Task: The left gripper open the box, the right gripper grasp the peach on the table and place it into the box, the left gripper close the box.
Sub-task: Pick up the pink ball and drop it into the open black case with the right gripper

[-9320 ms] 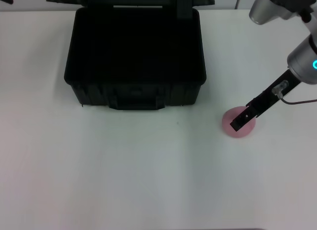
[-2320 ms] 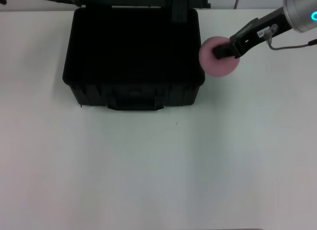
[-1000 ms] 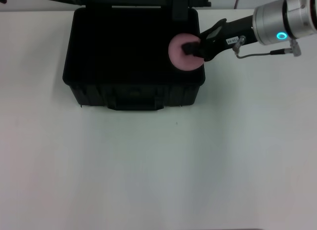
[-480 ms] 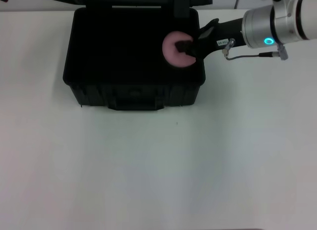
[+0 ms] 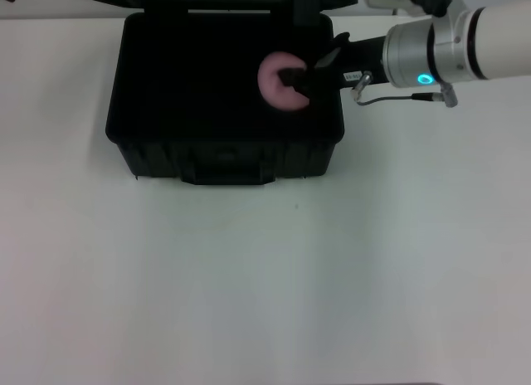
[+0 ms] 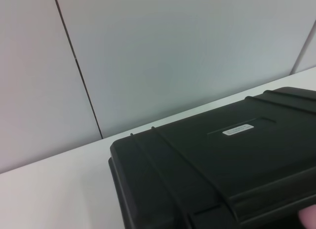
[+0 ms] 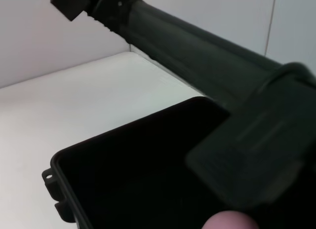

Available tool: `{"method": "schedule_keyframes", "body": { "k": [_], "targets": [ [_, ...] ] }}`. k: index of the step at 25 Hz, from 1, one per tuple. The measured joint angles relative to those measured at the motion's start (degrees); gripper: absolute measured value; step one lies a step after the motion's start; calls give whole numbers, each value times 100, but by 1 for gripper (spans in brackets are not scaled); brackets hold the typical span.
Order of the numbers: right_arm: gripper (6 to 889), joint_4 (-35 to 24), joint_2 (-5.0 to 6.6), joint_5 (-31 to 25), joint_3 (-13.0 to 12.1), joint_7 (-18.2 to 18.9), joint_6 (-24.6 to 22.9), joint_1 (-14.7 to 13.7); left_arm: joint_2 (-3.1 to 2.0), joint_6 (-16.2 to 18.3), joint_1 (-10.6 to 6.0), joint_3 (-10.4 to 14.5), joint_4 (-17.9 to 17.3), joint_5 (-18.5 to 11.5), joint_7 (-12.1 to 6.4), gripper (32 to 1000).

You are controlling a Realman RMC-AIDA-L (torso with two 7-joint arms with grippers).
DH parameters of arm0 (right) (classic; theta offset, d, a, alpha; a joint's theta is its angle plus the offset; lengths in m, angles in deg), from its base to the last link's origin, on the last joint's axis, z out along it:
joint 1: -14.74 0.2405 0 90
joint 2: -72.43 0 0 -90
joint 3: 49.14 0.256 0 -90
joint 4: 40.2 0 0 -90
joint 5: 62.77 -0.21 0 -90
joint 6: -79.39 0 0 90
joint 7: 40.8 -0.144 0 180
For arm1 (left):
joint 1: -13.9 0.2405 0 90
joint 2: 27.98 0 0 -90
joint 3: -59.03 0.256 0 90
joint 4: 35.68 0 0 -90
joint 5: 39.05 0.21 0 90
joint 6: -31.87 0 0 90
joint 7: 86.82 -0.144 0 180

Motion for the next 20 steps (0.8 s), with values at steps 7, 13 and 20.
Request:
{"method": "schedule_keyframes", "body": {
  "k": [7,13,20],
  "targets": [
    [100,128,-25,-602,-629,229,491,-2,6,0,-33,7,0,2,4,404],
    [107,242,-28,-956,-926,359,729,-14,9,0,-37,4,0,3,6,404],
    [114,259,-31,-960,-931,361,738,-11,9,0,-30,-9,0,0,4,405]
  ]
}}
